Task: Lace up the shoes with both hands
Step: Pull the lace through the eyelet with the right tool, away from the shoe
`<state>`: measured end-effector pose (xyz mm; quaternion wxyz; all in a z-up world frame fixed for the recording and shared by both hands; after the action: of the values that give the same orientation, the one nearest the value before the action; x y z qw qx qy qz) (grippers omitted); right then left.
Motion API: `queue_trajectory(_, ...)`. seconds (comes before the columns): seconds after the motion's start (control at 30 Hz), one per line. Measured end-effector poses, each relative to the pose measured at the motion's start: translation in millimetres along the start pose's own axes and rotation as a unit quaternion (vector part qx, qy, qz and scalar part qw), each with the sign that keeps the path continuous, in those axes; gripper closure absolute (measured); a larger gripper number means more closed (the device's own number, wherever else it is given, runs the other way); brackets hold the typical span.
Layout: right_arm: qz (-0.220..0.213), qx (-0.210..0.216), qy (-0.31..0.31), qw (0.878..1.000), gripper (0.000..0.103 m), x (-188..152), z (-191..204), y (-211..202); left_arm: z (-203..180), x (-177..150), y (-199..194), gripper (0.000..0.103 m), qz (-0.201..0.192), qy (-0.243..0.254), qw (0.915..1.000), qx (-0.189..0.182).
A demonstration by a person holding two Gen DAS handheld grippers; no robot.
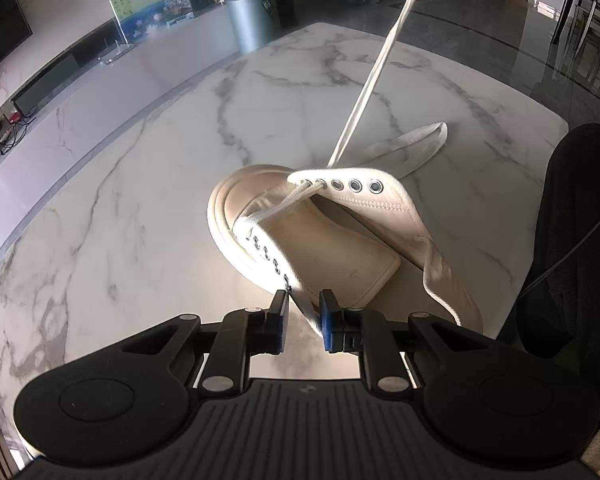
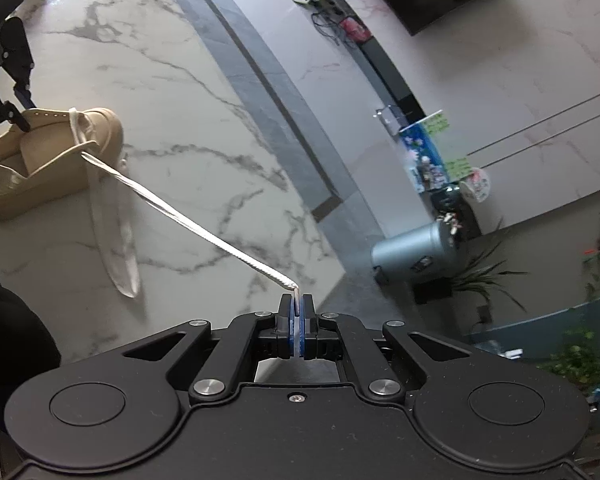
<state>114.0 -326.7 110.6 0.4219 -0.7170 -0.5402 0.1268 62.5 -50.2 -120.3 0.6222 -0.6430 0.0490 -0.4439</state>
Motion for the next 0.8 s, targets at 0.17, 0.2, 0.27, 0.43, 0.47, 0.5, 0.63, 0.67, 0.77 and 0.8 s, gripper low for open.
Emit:
queue_trajectory(0.17, 0.004, -0.006, -0.006, 1.0, 0.102, 2, -6, -5, 0, 0, 0, 0.089, -0.001, -0.001, 1.0, -0.001)
queue_trajectory(0.2, 0.005, -0.007, -0.008, 1.0, 0.102, 2, -6, -5, 0, 0, 0, 0.089, -0.002, -0.001, 1.0, -0.001)
queue_trajectory(0.27, 0.008, -0.008, -0.01, 1.0, 0.103, 2, -6, -5, 1, -1, 0, 0.089, -0.002, -0.001, 1.0, -0.001)
queue_trajectory(0.43, 0.011, -0.004, -0.009, 1.0, 0.103, 3, -6, -7, 1, -1, 0, 0.089, -0.003, -0.002, 1.0, 0.0)
queue_trajectory(0.47, 0.012, -0.004, -0.009, 1.0, 0.103, 3, -6, -8, 0, -1, 0, 0.089, -0.003, -0.002, 1.0, 0.0)
queue_trajectory(0.5, 0.012, -0.003, -0.009, 1.0, 0.103, 3, -6, -8, 0, -1, 0, 0.089, -0.003, -0.002, 1.0, 0.001)
queue_trajectory(0.63, 0.014, 0.0, -0.008, 1.0, 0.103, 3, -5, -7, 0, -1, 0, 0.089, -0.004, -0.002, 1.0, 0.002)
queue_trajectory(0.67, 0.016, 0.006, -0.004, 1.0, 0.103, 2, -3, -4, 0, -1, 0, 0.089, -0.004, -0.002, 1.0, 0.002)
queue_trajectory(0.77, 0.023, 0.023, -0.001, 0.999, 0.103, -3, 6, 3, 0, -1, -1, 0.089, -0.004, -0.001, 1.0, 0.003)
queue_trajectory(0.8, 0.027, 0.033, 0.003, 0.999, 0.103, -7, 11, 8, -1, -1, -1, 0.089, -0.004, -0.001, 1.0, 0.003)
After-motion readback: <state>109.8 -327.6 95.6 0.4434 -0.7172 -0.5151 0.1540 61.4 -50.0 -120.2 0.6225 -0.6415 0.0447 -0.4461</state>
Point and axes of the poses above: each gripper's, at about its wrist camera, not at the fingertips, and y roughly the way its jaws point, z to its left, x to its top, the point moved 9 cm from there along y, roughly the way its jaws point, and after that the axes turned 3 degrees about x, right-handed, at the moved point
